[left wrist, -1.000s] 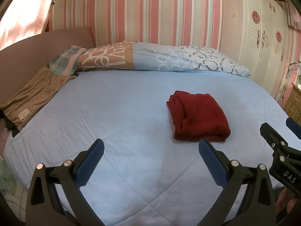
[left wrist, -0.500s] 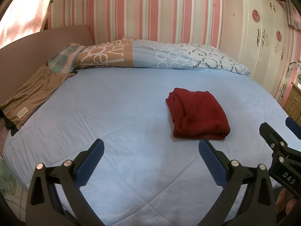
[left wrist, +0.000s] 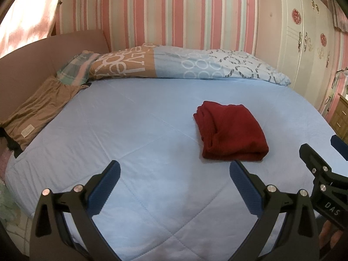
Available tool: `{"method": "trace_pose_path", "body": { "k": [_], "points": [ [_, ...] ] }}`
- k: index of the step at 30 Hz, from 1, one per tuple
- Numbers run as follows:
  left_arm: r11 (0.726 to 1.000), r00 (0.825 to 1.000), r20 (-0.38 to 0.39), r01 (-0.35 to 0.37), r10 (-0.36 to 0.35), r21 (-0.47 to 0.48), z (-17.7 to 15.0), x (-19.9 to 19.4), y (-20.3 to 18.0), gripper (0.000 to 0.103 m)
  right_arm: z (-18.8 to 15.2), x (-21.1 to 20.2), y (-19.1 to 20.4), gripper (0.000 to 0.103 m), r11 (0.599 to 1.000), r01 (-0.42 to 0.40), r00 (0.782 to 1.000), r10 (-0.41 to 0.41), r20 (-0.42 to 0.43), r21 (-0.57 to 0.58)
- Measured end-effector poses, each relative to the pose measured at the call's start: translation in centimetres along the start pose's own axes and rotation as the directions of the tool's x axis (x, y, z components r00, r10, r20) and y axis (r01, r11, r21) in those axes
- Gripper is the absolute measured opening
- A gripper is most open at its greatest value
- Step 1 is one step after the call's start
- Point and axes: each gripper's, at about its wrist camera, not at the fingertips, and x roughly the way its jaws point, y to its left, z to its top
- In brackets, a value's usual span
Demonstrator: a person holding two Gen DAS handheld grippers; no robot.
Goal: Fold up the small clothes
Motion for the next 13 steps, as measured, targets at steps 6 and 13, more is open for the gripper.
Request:
{"method": "trace_pose_path", "body": {
  "k": [6, 13],
  "points": [
    [1.0, 1.0, -0.008, 0.004, -0.004, -0.005, 0.11, -0.07, -0.03, 0.101, -0.01, 0.03, -0.05, 0.1, 1.0, 0.001, 1.0, -0.001, 0.001, -0.001],
    [1.0, 1.0, -0.007, 0.005, -0.005, -0.008, 0.16, -0.1, 0.06, 0.101, -0.15, 0.18, 0.01, 0.1, 1.0, 0.002, 1.0, -0.002, 0.002, 0.004]
  ]
}}
